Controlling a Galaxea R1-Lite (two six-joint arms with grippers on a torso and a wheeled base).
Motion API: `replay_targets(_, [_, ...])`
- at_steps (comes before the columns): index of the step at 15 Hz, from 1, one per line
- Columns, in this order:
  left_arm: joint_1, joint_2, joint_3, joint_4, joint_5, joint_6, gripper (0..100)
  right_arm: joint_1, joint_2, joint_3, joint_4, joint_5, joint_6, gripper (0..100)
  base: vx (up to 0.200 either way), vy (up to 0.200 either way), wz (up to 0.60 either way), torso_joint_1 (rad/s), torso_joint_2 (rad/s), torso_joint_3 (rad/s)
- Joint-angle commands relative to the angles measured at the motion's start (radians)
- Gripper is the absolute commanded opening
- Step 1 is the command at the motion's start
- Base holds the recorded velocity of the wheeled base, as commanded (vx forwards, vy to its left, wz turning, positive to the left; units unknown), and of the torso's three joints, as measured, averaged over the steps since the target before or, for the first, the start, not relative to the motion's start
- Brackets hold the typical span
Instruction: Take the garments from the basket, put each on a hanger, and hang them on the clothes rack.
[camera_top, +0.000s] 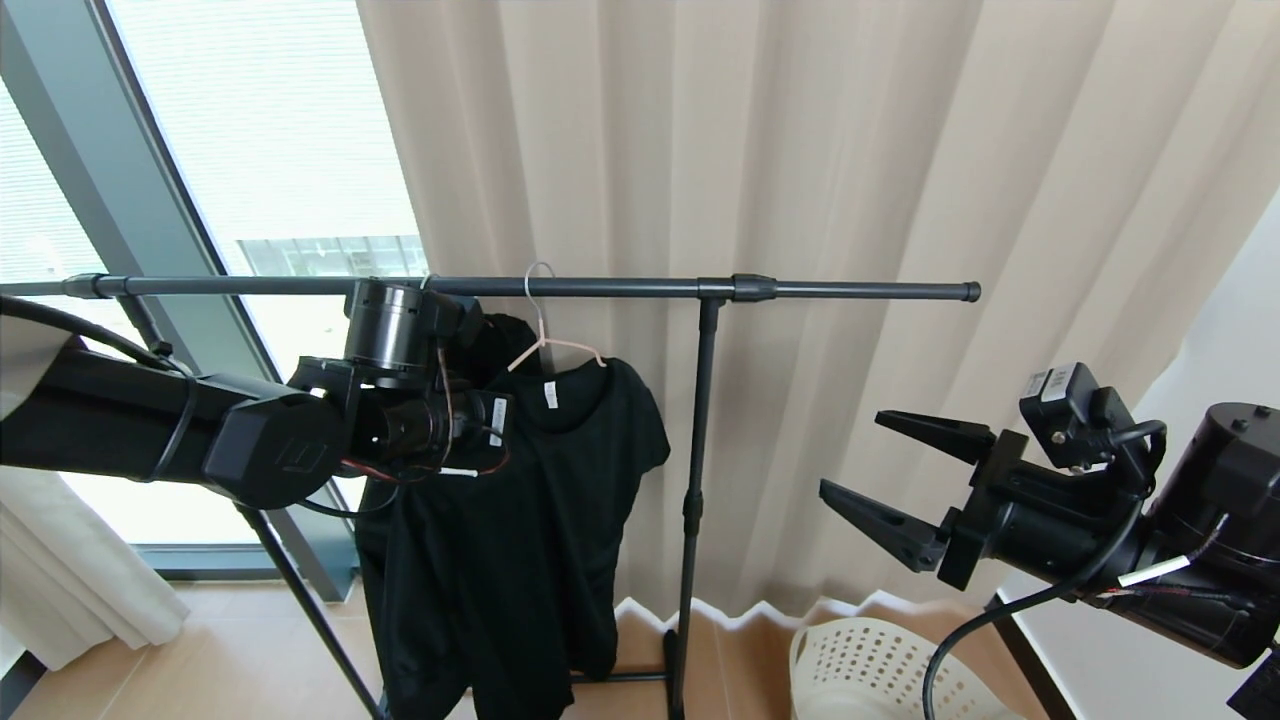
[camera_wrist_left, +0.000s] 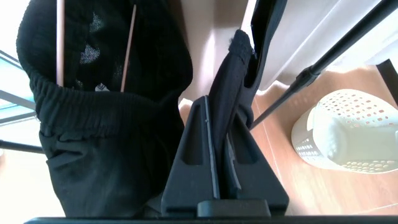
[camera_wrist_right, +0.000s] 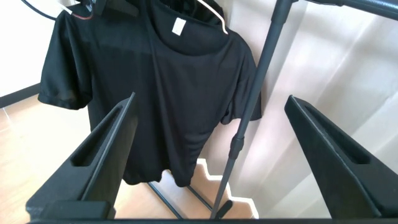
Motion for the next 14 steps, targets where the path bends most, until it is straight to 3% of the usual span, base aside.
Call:
replay_targets(1, [0.0, 0.0, 0.004, 0.0, 0.001, 0.0, 0, 0.001, 0.004, 0.0, 0.0, 0.001, 0.0, 100, 0.0, 0.0, 0.0, 0.0, 0.0, 0.0])
replay_targets(14, [0.0, 0.021, 0.027, -0.002, -0.001, -0.003, 0, 0.001, 0.004, 0.0, -0.002, 0.001, 0.0, 100, 0.0, 0.0, 0.0, 0.0, 0.0, 0.0])
